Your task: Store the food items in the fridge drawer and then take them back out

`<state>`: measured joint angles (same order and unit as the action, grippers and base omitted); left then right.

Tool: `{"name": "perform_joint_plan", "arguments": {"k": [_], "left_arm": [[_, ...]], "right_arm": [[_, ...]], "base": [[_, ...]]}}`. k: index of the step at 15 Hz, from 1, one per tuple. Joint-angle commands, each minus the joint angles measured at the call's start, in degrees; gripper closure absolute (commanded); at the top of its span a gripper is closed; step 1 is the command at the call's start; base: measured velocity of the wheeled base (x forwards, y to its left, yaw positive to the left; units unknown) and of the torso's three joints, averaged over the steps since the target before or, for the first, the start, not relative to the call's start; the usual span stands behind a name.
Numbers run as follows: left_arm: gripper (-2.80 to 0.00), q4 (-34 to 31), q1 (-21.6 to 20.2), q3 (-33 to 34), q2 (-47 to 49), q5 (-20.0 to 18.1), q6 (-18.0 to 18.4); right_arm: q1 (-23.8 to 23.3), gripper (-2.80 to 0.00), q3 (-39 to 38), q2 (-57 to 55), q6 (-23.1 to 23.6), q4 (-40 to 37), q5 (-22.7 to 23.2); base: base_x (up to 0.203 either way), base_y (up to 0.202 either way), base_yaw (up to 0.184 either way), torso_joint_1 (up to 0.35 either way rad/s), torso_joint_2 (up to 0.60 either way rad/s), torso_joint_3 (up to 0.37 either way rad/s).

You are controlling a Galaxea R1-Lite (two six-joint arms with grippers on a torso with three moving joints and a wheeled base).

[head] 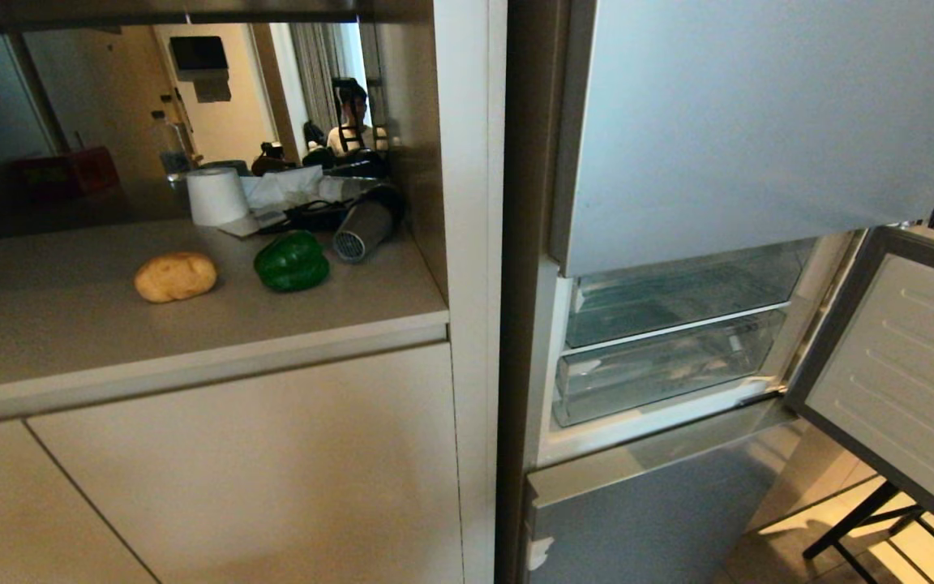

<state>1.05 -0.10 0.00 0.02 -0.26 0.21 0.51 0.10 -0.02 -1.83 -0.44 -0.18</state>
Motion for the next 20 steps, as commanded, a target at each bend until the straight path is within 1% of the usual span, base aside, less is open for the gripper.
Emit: {"name": "perform_joint_plan", "arguments": {"k": [1,13,20], "left_arm": [[0.00,0.01,0.01,0.62,-0.02,-0.01,0.05],[0.00,0.01,0.01,0.62,-0.02,-0.01,-0.03],[0.00,0.01,0.01,0.62,-0.02,-0.01,-0.03]], "right_arm": [[0.02,0.00,-0.01,0.02,-0.02,0.00,0.01],[0.02,0.00,-0.01,0.01,-0.02,0.00,0.01],[0.02,0.00,-0.01,-0.06,-0.02,0.00,0.01]], "base": [[0.000,0.000,0.000,-0.110,0.27,0.148],[0.000,0.000,0.000,-0.139,0.34,0.203],[0.000,0.000,0.000,-0.187,0.51,0.324]]}}
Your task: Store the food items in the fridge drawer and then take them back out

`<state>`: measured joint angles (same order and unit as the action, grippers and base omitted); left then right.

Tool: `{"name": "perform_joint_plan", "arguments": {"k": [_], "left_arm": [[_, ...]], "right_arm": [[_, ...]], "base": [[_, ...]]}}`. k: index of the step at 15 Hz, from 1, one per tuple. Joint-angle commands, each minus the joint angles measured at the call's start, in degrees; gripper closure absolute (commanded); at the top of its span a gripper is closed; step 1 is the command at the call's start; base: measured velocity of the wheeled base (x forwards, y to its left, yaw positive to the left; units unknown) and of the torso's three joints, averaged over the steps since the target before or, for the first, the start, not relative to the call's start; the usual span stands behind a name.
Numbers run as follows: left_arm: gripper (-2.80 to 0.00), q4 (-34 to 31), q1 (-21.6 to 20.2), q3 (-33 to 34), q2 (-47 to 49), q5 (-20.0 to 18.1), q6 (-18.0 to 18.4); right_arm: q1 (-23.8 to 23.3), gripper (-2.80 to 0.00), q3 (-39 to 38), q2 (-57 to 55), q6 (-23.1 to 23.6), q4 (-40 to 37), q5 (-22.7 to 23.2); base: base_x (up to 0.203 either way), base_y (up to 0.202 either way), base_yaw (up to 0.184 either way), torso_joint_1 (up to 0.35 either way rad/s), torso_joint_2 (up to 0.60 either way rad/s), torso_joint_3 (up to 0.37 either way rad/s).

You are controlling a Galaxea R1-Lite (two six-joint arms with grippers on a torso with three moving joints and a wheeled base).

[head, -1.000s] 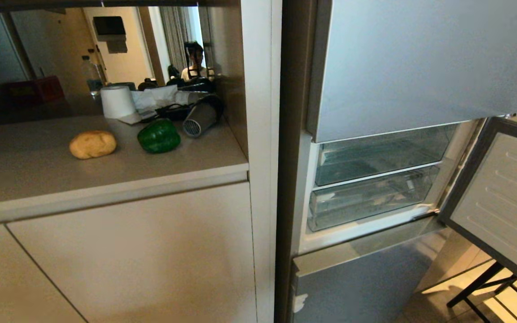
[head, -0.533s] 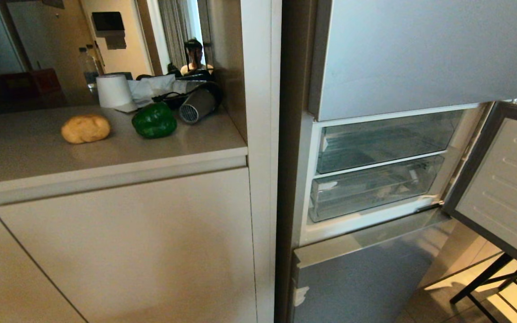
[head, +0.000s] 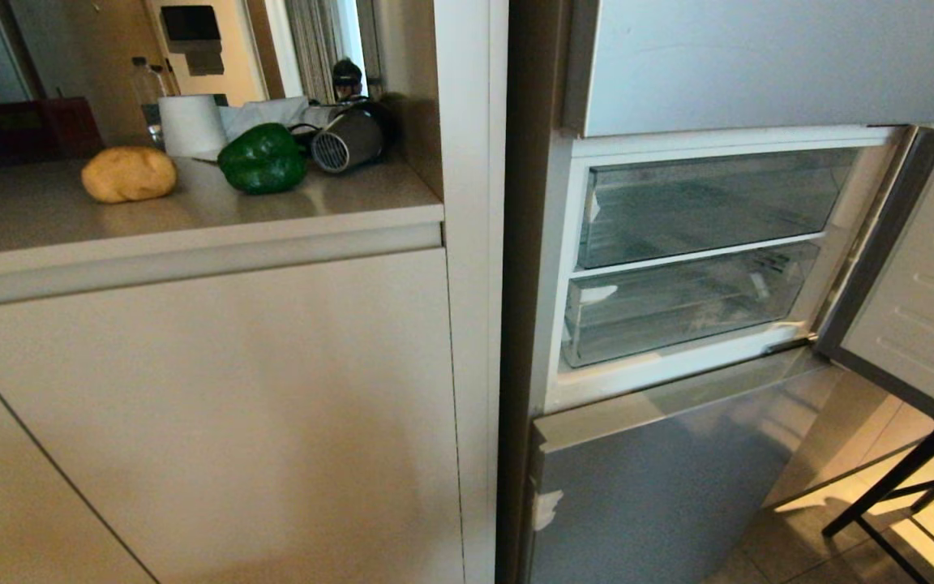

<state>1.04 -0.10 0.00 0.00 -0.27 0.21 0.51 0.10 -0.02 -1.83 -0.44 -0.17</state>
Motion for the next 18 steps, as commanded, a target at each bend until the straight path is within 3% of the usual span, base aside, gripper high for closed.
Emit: {"name": "perform_joint_plan", "arguments": {"k": [1,8,15,18], "left_arm": [[0.00,0.02,0.01,0.62,0.00,0.00,0.05],[0.00,0.02,-0.01,0.62,0.00,0.00,0.04],[0.00,0.02,0.00,0.62,0.00,0.00,-0.03],[0.00,0.02,0.01,0.62,0.00,0.00,-0.01]], "right_arm": [[0.02,0.00,-0.01,-0.06,-0.02,0.00,0.00],[0.02,0.00,-0.01,0.02,0.05,0.00,0.00],[0.02,0.00,-0.08,0.02,0.89,0.00,0.18],[-0.11,0.00,5.37,-0.90,0.76,-0.87,-0.43]], "base": [[0.000,0.000,0.000,-0.173,0.53,0.352],[0.000,0.000,0.000,-0.137,0.47,0.327],[0.000,0.000,0.000,-0.011,0.04,0.032],[0.000,0.000,0.000,0.000,0.00,0.000]]}}
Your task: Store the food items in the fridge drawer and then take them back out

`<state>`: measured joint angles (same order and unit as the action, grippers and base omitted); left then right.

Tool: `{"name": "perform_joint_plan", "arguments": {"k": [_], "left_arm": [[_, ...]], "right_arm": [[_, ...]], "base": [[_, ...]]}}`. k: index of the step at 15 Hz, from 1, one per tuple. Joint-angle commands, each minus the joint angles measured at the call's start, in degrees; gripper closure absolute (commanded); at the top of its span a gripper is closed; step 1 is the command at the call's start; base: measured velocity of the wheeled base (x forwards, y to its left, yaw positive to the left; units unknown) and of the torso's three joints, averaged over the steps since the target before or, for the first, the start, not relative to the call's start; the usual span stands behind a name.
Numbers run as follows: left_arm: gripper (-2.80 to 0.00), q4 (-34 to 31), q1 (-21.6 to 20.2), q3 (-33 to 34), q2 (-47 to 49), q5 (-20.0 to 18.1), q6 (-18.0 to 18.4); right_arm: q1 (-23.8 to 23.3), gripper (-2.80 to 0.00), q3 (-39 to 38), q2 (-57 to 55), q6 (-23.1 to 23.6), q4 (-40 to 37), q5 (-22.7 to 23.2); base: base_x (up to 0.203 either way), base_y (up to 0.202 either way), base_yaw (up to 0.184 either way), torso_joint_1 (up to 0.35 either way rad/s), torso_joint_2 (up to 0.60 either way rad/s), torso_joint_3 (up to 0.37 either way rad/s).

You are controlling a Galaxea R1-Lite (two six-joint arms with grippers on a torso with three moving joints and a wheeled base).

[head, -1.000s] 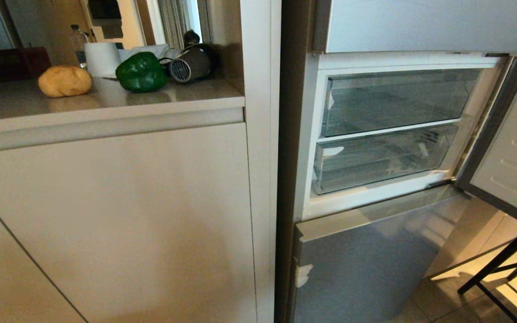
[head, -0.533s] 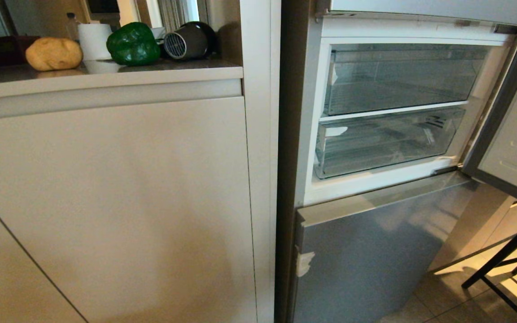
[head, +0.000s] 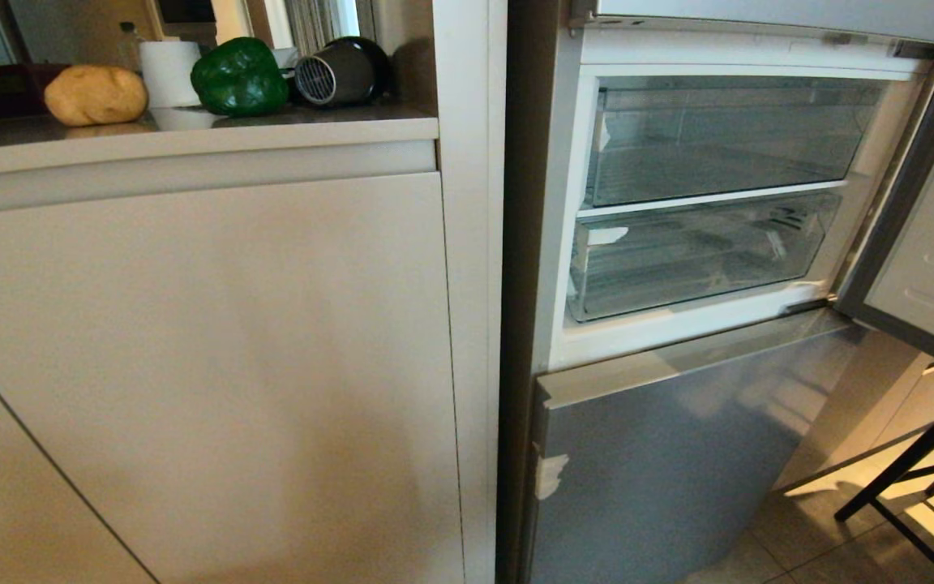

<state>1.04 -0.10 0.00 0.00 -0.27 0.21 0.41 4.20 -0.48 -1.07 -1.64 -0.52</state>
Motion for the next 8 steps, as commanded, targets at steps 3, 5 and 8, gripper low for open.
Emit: {"name": "perform_joint_plan", "arguments": {"k": [3,5,8], "left_arm": [[0.00,0.02,0.01,0.62,0.00,0.00,-0.03],[0.00,0.02,0.01,0.62,0.00,0.00,0.01],[0.00,0.02,0.01,0.62,0.00,0.00,-0.03]], "right_arm": [[-0.04,0.00,9.16,-13.62,-0.80,-0.39,0.00],[0.01,0.00,14.45,-27.96,-3.05,1.11,0.42],[0.11,0.00,19.33,-49.69,-5.48,10.45,2.12]], "base": [[0.000,0.000,0.000,0.000,0.00,0.000],[0.000,0.000,0.000,0.000,0.00,0.000],[0.000,0.000,0.000,0.000,0.00,0.000]]}}
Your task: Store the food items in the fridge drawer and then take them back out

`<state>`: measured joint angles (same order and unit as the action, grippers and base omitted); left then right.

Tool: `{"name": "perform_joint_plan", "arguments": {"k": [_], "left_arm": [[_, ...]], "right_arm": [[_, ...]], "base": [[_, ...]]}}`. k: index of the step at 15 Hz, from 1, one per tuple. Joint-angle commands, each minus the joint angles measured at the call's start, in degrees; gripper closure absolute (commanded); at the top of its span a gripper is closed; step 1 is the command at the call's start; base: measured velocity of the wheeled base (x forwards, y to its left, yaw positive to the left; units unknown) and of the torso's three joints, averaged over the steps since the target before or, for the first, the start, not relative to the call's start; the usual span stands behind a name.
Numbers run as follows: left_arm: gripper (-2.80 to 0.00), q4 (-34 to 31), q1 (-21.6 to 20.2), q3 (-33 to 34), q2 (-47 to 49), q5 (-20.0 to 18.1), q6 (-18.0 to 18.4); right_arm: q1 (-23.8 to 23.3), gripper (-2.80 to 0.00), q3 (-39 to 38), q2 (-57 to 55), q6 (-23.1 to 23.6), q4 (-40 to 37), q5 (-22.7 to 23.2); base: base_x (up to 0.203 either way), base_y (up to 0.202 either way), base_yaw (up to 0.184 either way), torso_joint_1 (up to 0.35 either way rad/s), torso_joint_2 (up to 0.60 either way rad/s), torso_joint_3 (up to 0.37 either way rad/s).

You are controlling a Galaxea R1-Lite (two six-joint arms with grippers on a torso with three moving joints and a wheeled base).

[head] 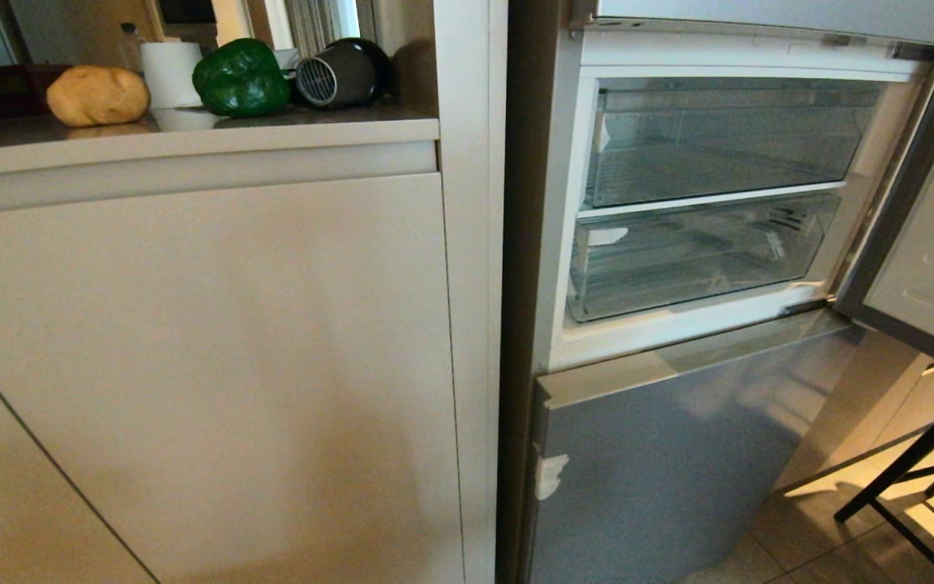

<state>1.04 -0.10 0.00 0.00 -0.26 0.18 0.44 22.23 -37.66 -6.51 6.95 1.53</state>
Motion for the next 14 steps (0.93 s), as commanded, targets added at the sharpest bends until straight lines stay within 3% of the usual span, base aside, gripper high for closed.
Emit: {"name": "perform_joint_plan", "arguments": {"k": [1,8,10,12,13,14], "left_arm": [[0.00,0.02,0.01,0.62,0.00,-0.01,-0.01],[0.00,0.02,0.01,0.62,0.00,-0.01,-0.01],[0.00,0.02,0.00,0.62,0.00,-0.01,-0.01],[0.00,0.02,0.01,0.62,0.00,-0.01,-0.01],[0.00,0.02,0.01,0.62,0.00,-0.01,0.02],[0.00,0.02,0.01,0.62,0.00,-0.01,0.06]], "right_arm": [[0.11,0.00,2.00,-18.90,-0.51,6.41,0.56],[0.17,0.00,2.53,-54.41,-1.70,50.29,1.89],[0.20,0.00,3.78,-59.60,-1.42,59.08,1.88],[0.64,0.00,6.64,-61.11,0.89,60.85,3.04],[0.85,-2.80,7.35,-61.90,2.17,60.90,5.13],[1.21,-2.80,8.19,-62.91,2.97,60.90,5.70]], "base": [[0.000,0.000,0.000,0.000,0.00,0.000],[0.000,0.000,0.000,0.000,0.00,0.000],[0.000,0.000,0.000,0.000,0.00,0.000],[0.000,0.000,0.000,0.000,0.00,0.000],[0.000,0.000,0.000,0.000,0.00,0.000],[0.000,0.000,0.000,0.000,0.00,0.000]]}}
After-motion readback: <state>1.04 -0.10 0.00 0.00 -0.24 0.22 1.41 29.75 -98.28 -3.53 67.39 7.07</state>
